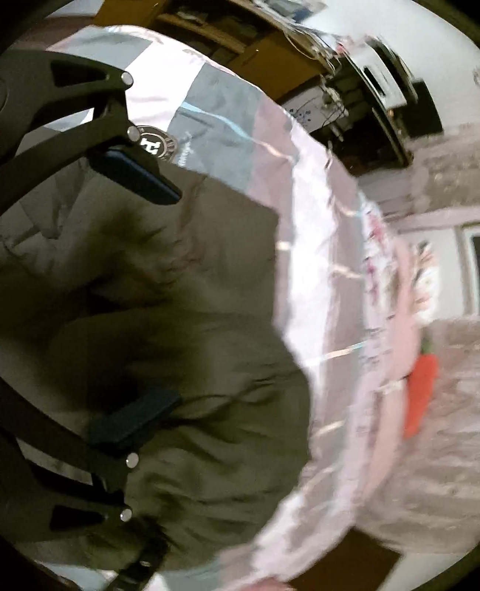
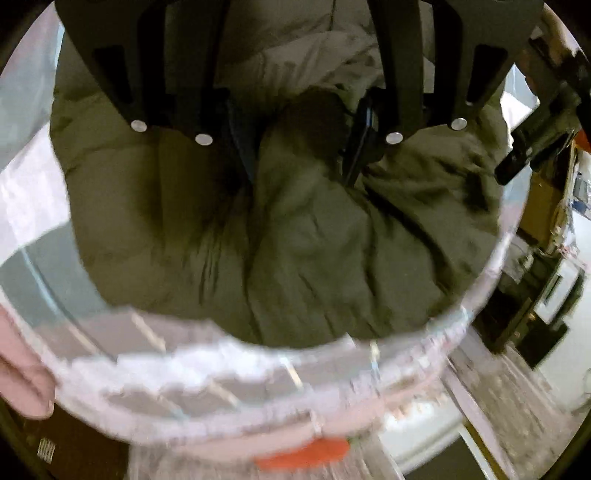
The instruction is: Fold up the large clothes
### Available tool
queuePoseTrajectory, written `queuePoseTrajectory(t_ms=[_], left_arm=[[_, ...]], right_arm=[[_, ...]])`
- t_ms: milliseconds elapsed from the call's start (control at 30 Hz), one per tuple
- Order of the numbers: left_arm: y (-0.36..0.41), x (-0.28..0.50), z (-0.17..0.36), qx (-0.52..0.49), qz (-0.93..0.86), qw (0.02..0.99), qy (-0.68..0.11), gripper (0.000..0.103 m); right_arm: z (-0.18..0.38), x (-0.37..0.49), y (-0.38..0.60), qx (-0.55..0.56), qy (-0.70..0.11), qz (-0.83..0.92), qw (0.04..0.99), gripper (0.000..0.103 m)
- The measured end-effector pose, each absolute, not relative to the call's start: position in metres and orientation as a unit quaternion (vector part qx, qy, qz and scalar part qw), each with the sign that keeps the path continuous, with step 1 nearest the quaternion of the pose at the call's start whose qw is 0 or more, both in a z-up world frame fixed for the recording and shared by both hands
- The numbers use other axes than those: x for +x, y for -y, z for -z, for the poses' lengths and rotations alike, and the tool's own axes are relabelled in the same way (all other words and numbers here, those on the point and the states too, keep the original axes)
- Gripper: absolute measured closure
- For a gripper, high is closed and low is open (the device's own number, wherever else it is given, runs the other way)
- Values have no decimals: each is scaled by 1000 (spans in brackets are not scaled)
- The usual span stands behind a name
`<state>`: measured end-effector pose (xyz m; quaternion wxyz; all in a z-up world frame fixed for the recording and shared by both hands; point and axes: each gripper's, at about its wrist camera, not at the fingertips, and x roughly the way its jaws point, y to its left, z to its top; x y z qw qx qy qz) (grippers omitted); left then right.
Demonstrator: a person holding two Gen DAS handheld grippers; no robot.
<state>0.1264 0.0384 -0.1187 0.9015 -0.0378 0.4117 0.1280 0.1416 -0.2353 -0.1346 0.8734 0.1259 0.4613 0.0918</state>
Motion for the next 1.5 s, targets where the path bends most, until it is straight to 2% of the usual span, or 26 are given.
queuePoseTrajectory(t_ms=[133, 267, 467, 567, 633, 733, 800, 867, 900, 933, 1133, 1333, 1400, 1500], left_arm=[[-32, 136, 126, -4, -138, 901, -411, 2], [-25, 154, 153, 26, -141, 873, -466, 2], [-43, 162, 178, -17, -140, 843, -519, 2], [-49, 158, 171, -33, -140, 849, -508, 2], [-53, 152, 158, -51, -136, 864, -483, 2], [-53, 147, 147, -74, -120, 878, -458, 2], [-44, 150, 151, -56, -114, 872, -472, 2], [-31, 156, 166, 6, -127, 858, -498, 2], [-28, 158, 174, 33, -134, 851, -506, 2], [-26, 160, 181, 56, -139, 846, -512, 2], [-44, 152, 164, 14, -129, 849, -512, 2], [-63, 133, 164, 44, -111, 846, -520, 2], [-68, 126, 174, 51, -98, 840, -532, 2], [-62, 119, 205, 125, -106, 813, -559, 2]], right_arm=[[146, 139, 208, 88, -467, -133, 870, 54], [162, 147, 180, 45, -465, -142, 872, 54], [194, 170, 167, 36, -498, -128, 857, 52], [177, 173, 176, 73, -495, -132, 856, 53], [153, 170, 194, 115, -459, -129, 871, 52], [134, 172, 215, 112, -415, -97, 898, 51], [145, 184, 226, 101, -443, -62, 888, 50], [173, 198, 236, 114, -494, -42, 861, 49], [189, 200, 240, 125, -518, -36, 846, 43], [202, 201, 245, 148, -525, -43, 837, 42], [166, 186, 253, 161, -515, -54, 840, 42], [152, 137, 254, 117, -572, -92, 806, 40], [169, 111, 253, 92, -592, -94, 795, 40], [228, 107, 244, 20, -659, -75, 748, 40]])
